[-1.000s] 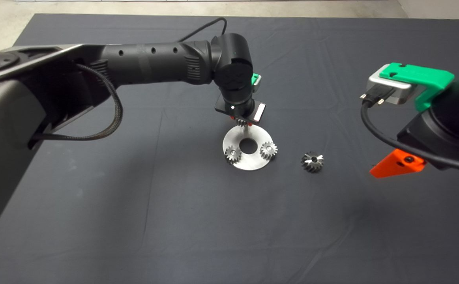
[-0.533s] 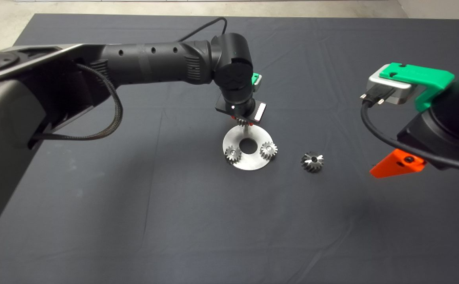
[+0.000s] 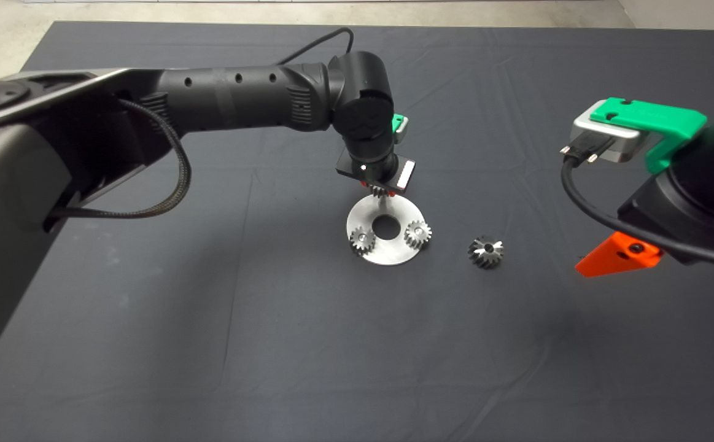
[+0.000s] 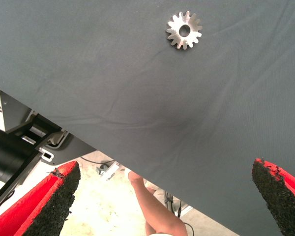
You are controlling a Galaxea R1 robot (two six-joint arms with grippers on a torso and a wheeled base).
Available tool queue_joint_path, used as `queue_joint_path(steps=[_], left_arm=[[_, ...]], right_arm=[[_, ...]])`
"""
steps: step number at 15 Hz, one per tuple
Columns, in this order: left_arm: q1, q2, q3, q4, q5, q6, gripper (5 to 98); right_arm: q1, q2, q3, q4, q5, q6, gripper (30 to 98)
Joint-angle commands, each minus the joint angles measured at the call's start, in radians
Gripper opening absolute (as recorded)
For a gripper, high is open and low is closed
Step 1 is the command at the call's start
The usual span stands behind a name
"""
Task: Remove an incorrectly installed larger gear and replace it with the correct smaller gear
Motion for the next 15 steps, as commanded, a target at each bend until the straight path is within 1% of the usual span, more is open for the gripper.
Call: queue_joint_path(steps=[1,5,9,15], left_arm=[[-0.016,0.005,0.005,-0.014,-0.004,-0.001,35.2],[-0.012,0.005,-0.003,-0.015,-0.004,-0.001,35.2],[-0.013,0.007,-0.036,-0.015,-0.006,0.004,35.2],[-0.013,0.008,-0.041,-0.015,-0.006,0.007,35.2]], right_arm=[[0.025,-0.001,-0.002,0.032,-0.011,0.005,92.3],[0.025,-0.001,-0.002,0.032,-0.011,0.005,92.3],[0.025,-0.003,-0.002,0.030,-0.013,0.005,92.3],[0.025,-0.003,-0.003,0.030,-0.011,0.005,92.3]])
